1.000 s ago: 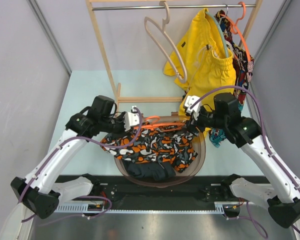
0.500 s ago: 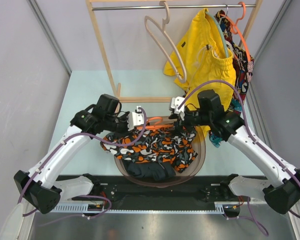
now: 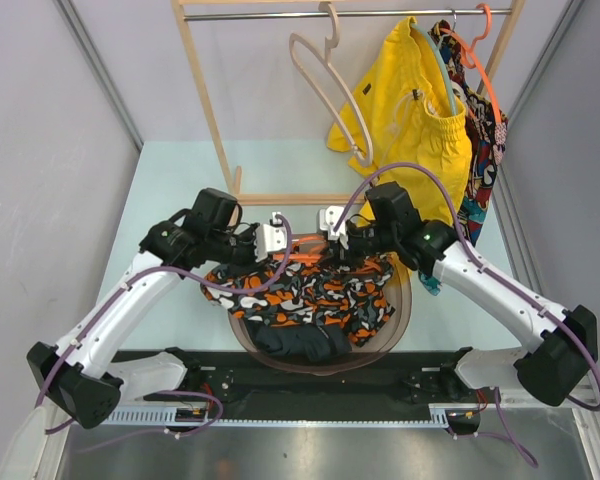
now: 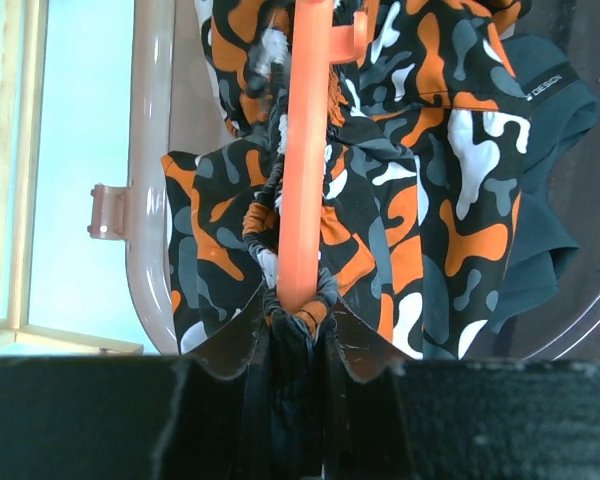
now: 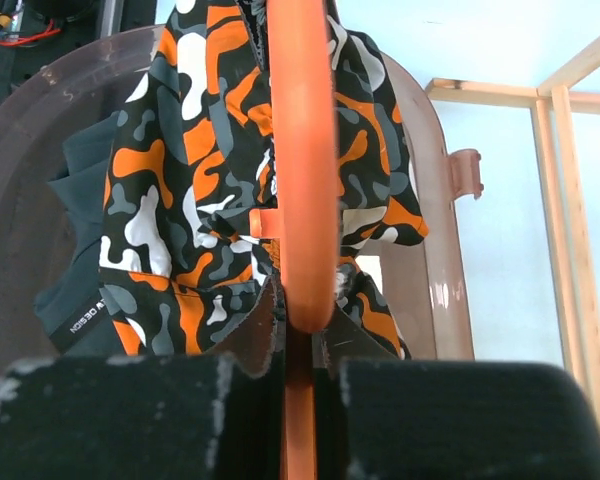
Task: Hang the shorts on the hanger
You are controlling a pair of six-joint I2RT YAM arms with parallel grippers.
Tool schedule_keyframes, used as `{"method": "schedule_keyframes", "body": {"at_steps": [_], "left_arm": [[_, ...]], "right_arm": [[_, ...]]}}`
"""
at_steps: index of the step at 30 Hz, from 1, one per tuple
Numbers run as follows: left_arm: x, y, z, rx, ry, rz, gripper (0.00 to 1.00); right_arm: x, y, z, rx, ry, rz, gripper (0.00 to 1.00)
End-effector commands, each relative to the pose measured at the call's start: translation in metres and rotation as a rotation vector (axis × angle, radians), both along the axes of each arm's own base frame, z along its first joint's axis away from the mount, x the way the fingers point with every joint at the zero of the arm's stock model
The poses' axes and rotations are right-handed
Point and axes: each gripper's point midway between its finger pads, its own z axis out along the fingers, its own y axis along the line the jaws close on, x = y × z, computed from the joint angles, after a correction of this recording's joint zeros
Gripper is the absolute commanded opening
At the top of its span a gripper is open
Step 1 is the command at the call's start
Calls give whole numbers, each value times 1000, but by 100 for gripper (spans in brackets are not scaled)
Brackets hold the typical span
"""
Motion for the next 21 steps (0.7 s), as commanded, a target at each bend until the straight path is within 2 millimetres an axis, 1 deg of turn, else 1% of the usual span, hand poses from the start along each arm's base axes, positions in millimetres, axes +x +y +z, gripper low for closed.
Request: {"method": "schedule_keyframes", "body": {"at_steps": [1, 2, 3, 4, 5, 6, 7, 8, 9, 11, 12, 13, 14, 15, 16, 17, 18, 19, 20, 21], "left_arm": [[-9, -3, 27, -72, -39, -42, 24], [-9, -1, 27, -71, -40, -40, 25], [-10, 4, 27, -62, -37, -34, 27], [-7, 10, 28, -59, -46, -23, 27], [-7, 13, 29, -58, -50, -19, 29], [-8, 17, 29, -56, -47, -14, 32], [-4, 22, 32, -56, -60, -4, 34], [-6, 25, 33, -55, -56, -1, 37], [-5, 26, 34, -59, -58, -1, 38], [-5, 27, 40, -69, -73, 2, 40], [-5, 25, 43, -80, -81, -3, 46], [-5, 23, 49, -102, -83, 0, 49], [-4, 21, 56, -124, -105, -1, 58], [-5, 17, 64, -153, -101, 6, 62], [-5, 15, 70, -172, -105, 3, 65], [-5, 14, 77, -186, -114, 3, 70], [-4, 12, 84, -205, -120, 11, 73], [-3, 11, 95, -226, -145, 11, 74], [-1, 9, 104, -242, -170, 11, 75], [0, 8, 119, -271, -194, 21, 75]], "right_arm": [[18, -10, 19, 22, -99, -24, 0], [18, -13, 20, 24, -96, -23, 0], [20, -19, 25, 30, -117, -27, 0], [20, -23, 27, 32, -124, -32, 0], [19, -26, 28, 31, -127, -28, 0], [17, -31, 34, 35, -154, -27, 0], [15, -33, 36, 34, -165, -24, 0], [12, -35, 35, 26, -159, -20, 0], [8, -38, 40, 30, -180, -11, 0], [3, -40, 42, 30, -174, -13, 0], [1, -41, 45, 34, -174, -18, 0], [-4, -40, 51, 45, -179, -15, 0], [-5, -41, 54, 48, -182, -27, 0], [-6, -41, 59, 52, -188, -34, 0], [-9, -38, 71, 64, -205, -35, 0], [-8, -42, 76, 50, -198, -70, 0], [-7, -42, 82, 46, -197, -84, 0], [-7, -48, 103, 47, -210, -119, 0], [-5, -50, 107, 29, -196, -135, 0], [-4, -54, 114, 17, -194, -149, 0]]}}
